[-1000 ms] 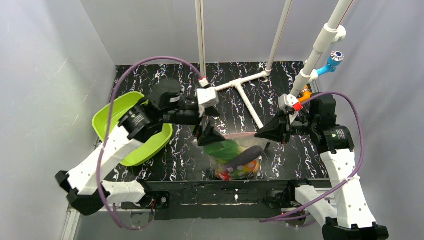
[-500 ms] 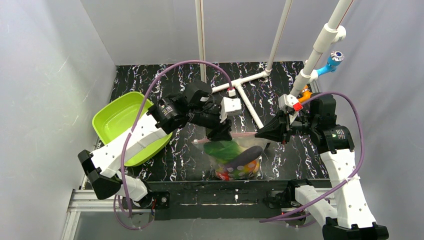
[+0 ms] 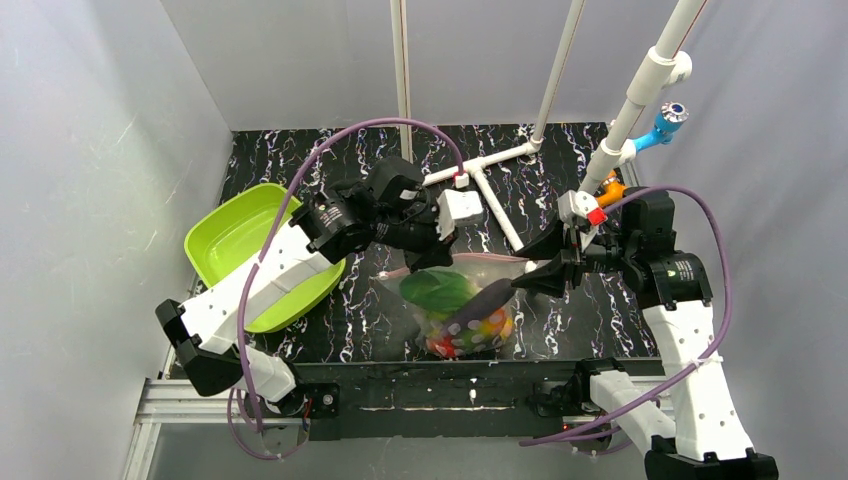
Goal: Open the zip-top bag and remove the fake food
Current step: Open the zipper of the food storage bag at the center of the board.
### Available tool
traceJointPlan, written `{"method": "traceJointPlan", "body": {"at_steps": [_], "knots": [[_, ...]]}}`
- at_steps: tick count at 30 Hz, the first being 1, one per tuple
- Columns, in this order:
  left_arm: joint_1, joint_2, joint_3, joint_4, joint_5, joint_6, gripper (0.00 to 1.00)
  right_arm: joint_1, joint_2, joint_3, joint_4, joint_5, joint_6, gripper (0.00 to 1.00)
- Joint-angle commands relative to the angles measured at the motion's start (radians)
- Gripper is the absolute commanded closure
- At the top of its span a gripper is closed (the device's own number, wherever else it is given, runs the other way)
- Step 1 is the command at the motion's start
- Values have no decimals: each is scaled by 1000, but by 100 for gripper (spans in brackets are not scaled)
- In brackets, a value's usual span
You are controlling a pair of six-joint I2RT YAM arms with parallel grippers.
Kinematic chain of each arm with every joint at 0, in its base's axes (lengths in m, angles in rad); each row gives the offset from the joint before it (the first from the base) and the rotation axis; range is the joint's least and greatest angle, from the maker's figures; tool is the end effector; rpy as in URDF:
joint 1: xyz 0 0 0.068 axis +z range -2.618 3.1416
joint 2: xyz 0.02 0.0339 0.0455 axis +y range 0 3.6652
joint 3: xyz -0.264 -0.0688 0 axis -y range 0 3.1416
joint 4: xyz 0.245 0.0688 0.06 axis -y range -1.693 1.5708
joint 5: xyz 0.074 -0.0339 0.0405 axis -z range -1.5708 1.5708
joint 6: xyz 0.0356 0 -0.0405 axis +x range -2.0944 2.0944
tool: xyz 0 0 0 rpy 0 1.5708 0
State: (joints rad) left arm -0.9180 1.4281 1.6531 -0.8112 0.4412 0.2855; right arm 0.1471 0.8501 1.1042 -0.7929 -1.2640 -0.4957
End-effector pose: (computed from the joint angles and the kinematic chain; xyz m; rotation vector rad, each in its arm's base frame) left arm 0.1679 -0.2447 0.4292 1.4618 1.6619 -0.8349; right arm 0.1341 0.0542 0.3880 -1.2150 1.3991 1.0656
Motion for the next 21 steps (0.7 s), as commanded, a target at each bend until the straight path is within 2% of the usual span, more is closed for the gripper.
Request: {"method": "traceJointPlan", "body": {"at_steps": [1, 4, 6, 13, 21], "knots": [[27, -80, 51, -46, -114, -26, 100, 0, -14, 82, -75, -22, -60, 35], [61, -110, 49, -50, -145, -51, 100, -4, -15, 132, -164, 2, -120, 11], [86, -127, 47, -52, -163, -61, 100, -6, -17, 160, -220, 26, -163, 2], [176, -170, 36, -36, -224, -77, 100, -9, -35, 188, -348, 80, -273, 2], [230, -161, 5, 33, -348, -48, 100, -4, -37, 151, -391, 80, -340, 2]]}}
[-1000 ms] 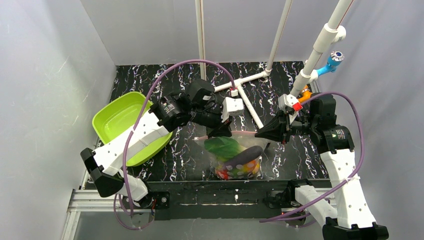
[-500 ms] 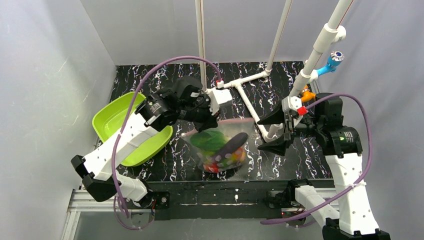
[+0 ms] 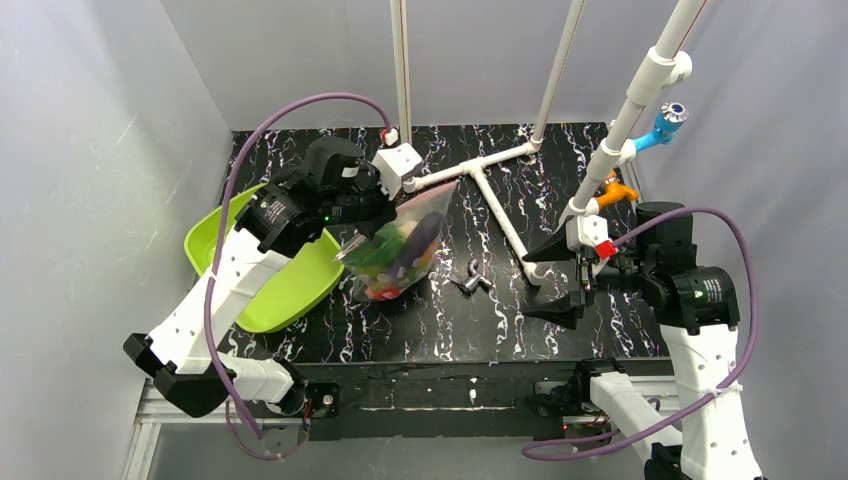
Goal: Open the zip-top bag and remove the fake food
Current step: Open the zipper of the food storage bag at the center of the board.
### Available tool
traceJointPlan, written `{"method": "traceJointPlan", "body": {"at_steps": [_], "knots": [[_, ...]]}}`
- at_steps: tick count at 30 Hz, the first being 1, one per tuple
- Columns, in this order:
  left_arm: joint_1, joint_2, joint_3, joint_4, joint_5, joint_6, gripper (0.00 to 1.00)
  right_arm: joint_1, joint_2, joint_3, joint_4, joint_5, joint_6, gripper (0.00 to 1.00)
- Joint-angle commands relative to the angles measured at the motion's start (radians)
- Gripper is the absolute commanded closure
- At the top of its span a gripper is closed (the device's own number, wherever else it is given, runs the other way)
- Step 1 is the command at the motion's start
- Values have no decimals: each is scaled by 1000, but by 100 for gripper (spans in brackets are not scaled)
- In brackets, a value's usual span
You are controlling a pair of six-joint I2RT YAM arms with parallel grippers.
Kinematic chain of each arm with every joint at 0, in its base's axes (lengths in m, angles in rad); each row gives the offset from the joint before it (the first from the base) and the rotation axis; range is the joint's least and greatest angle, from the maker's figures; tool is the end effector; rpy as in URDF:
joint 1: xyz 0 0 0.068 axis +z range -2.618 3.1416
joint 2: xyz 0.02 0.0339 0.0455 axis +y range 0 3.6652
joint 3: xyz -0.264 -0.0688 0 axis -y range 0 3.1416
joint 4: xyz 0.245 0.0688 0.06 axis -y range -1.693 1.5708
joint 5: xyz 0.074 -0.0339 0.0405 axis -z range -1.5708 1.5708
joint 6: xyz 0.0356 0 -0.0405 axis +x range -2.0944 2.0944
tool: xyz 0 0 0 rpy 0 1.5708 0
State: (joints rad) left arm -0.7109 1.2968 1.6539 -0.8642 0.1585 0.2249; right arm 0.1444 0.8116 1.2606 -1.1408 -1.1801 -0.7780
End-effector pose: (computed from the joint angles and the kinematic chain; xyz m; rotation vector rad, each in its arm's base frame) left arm 0.1877 -0.1691 0.4565 1.0354 1.8313 -0.4595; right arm 0.0946 0.0470 0.4095 -1.3262 1.3780 0.8936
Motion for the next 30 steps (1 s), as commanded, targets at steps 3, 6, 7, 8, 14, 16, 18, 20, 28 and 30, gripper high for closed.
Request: {"method": "traceJointPlan", "body": {"at_steps": [3, 6, 7, 8, 14, 16, 18, 20, 28, 30], "knots": [[43, -17, -6, 131, -72, 19, 100, 12, 6, -26, -45, 7, -76, 2], [60, 1, -10, 167, -70, 26, 100, 34, 15, -42, -45, 28, -90, 2], [66, 9, -11, 180, -64, 30, 100, 42, 18, -48, -44, 36, -94, 2], [70, 16, -14, 194, -58, 34, 100, 52, 21, -53, -42, 43, -97, 2], [79, 63, -21, 273, -6, 20, 100, 119, 46, -66, -36, 79, -111, 2], [79, 79, -31, 291, 12, 3, 100, 150, 56, -66, -34, 101, -114, 2], [79, 82, -59, 312, 29, -16, 100, 191, 64, -71, -26, 123, -113, 2], [79, 75, -97, 341, 61, -43, 100, 224, 74, -78, -18, 136, -112, 1], [79, 2, -243, 380, 252, -191, 100, 334, 121, -121, 66, 211, -72, 1], [79, -24, -292, 411, 303, -249, 100, 358, 139, -122, 91, 221, -49, 2]]}}
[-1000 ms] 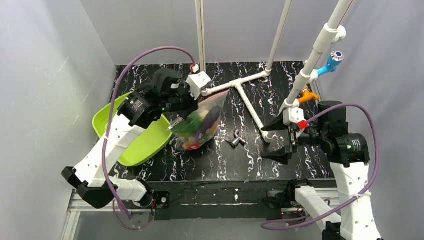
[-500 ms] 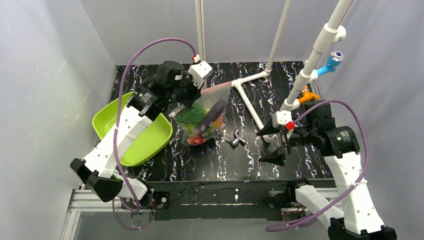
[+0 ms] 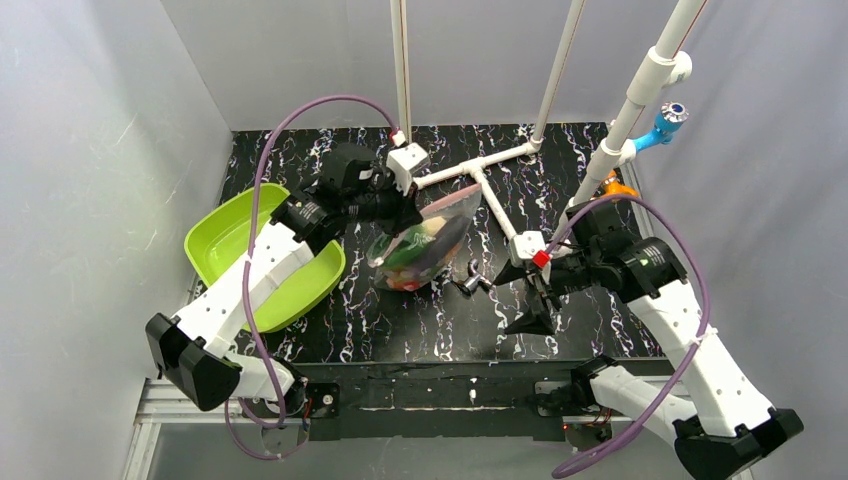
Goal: Open the zip-top bag and remove the fake food
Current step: Open the zipper of the food storage bag at the center of the board.
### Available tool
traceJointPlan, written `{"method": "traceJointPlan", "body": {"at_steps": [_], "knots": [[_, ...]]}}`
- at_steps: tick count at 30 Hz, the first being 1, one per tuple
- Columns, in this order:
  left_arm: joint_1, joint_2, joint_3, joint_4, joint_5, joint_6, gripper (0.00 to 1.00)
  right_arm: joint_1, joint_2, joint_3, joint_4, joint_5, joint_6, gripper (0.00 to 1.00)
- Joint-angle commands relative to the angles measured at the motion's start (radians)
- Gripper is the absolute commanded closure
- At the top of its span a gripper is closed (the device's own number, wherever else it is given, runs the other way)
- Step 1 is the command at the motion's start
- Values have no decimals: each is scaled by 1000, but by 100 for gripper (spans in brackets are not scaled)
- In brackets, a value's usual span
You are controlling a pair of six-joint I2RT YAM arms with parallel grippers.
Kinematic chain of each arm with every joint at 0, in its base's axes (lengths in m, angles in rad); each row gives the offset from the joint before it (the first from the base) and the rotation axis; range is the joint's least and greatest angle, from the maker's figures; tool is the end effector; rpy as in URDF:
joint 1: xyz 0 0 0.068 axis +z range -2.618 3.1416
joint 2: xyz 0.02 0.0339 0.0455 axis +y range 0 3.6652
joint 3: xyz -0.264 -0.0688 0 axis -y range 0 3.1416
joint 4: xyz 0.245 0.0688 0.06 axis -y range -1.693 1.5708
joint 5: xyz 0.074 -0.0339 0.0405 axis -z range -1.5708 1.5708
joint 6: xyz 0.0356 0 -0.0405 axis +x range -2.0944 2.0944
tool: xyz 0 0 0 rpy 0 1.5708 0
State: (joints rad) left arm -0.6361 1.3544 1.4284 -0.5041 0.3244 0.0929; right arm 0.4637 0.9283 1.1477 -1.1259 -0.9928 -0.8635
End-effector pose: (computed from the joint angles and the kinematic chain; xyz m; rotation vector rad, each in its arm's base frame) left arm 0.2355 -0.1880 0.4044 0.9225 1.8202 -0.6691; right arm 0.1168 0.0917 0.3632 -1.6272 1.4344 0.9859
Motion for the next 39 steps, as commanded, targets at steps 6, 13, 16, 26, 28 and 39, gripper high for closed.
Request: {"method": "traceJointPlan", "body": {"at_steps": [6, 13, 16, 26, 28, 39], "knots": [[3, -159, -217, 180, 202, -256, 100, 75, 68, -1, 135, 52, 102, 2], [3, -193, -309, 263, 252, -341, 100, 78, 65, 0, 131, 41, 105, 2], [2, -189, -338, 295, 287, -378, 100, 78, 61, 0, 95, 1, 64, 2], [1, -194, -446, 388, 357, -446, 100, 56, 47, 23, 29, -23, 6, 2], [1, -188, -460, 407, 371, -455, 100, 48, 47, 27, 32, -27, 7, 2], [-28, -97, -473, 482, 433, -512, 100, 63, 107, 116, 48, 47, 26, 2]]}}
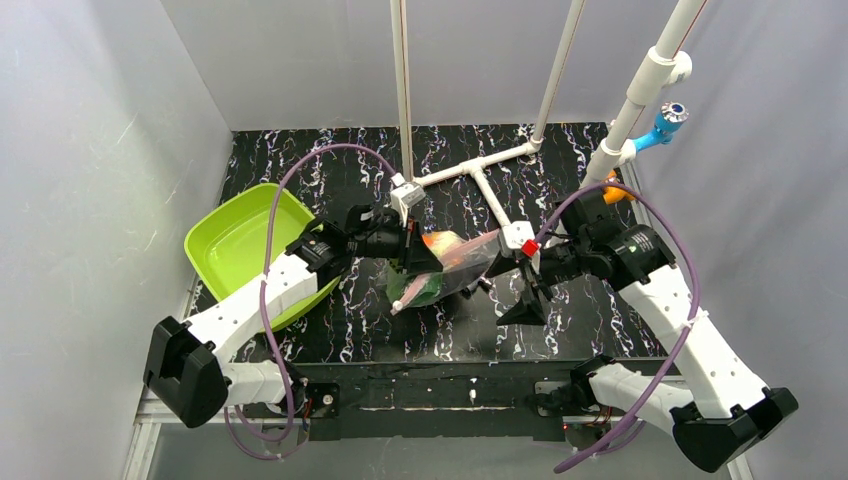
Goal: Open the zip-top bag and remove the fake food
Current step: Open the zipper of the food storage bag at the center of the board.
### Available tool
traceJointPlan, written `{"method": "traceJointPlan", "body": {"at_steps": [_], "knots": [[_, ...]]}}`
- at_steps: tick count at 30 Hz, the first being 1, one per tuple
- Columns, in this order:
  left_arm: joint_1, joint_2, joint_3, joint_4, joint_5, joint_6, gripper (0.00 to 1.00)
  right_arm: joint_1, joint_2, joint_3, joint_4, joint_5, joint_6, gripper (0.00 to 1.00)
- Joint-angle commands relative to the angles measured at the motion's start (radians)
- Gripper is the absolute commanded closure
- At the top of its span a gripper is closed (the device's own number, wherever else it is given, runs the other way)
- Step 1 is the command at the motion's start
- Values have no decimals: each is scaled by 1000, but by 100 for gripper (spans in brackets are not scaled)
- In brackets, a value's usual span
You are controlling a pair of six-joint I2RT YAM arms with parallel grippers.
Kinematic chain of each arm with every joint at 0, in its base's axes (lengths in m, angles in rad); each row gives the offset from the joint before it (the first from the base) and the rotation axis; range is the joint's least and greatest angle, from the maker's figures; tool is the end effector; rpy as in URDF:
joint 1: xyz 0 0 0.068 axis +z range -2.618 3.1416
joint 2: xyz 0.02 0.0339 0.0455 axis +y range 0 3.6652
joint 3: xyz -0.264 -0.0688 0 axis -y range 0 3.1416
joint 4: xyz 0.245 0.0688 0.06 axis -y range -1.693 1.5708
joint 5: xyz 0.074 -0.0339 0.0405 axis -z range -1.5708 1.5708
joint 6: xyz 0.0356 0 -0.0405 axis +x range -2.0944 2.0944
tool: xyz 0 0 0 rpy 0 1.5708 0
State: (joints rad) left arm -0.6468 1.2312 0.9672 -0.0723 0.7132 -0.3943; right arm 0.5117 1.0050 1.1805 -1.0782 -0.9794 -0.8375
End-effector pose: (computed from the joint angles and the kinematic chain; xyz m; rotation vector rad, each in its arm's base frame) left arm 0.2090 -0.1870 0.3231 0.7763 1.9172 -1.3522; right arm 0.1315 0.1077 0.3645 -1.6547 1.4318 1.0106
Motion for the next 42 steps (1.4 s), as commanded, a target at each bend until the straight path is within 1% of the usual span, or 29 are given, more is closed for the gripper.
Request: {"method": "traceJointPlan", "body": {"at_steps": [1, 6, 13, 20, 23, 29, 31, 32, 34, 37, 39, 40, 42], "knots": [[-24, 36, -9, 53, 45, -28, 100, 24, 44, 101, -4, 48, -4, 2], [-52, 83, 1, 64, 53, -41, 100, 53, 84, 151, -12, 103, -17, 2], [-64, 108, -6, 105, 84, -64, 100, 82, 97, 109, 33, 199, -22, 2], [-73, 112, -8, 106, 98, -66, 100, 122, 159, 113, 73, 310, -35, 9], [-74, 107, -14, 107, 100, -65, 100, 129, 180, 120, 85, 339, -35, 12], [-74, 99, -21, 105, 105, -63, 100, 135, 199, 135, 81, 365, -50, 15], [-75, 93, -22, 104, 104, -60, 100, 139, 208, 132, 75, 371, -60, 20], [-74, 91, -21, 103, 102, -59, 100, 141, 211, 128, 70, 372, -64, 24], [-74, 86, -22, 98, 99, -56, 100, 146, 212, 121, 56, 364, -75, 34], [-75, 81, -24, 98, 96, -54, 100, 150, 202, 115, 47, 353, -79, 51], [-74, 81, -24, 96, 95, -51, 100, 151, 200, 110, 43, 357, -80, 60], [-74, 80, -23, 93, 95, -50, 100, 151, 198, 109, 42, 358, -82, 64], [-75, 78, -20, 91, 97, -48, 100, 151, 198, 107, 45, 362, -79, 67]]}}
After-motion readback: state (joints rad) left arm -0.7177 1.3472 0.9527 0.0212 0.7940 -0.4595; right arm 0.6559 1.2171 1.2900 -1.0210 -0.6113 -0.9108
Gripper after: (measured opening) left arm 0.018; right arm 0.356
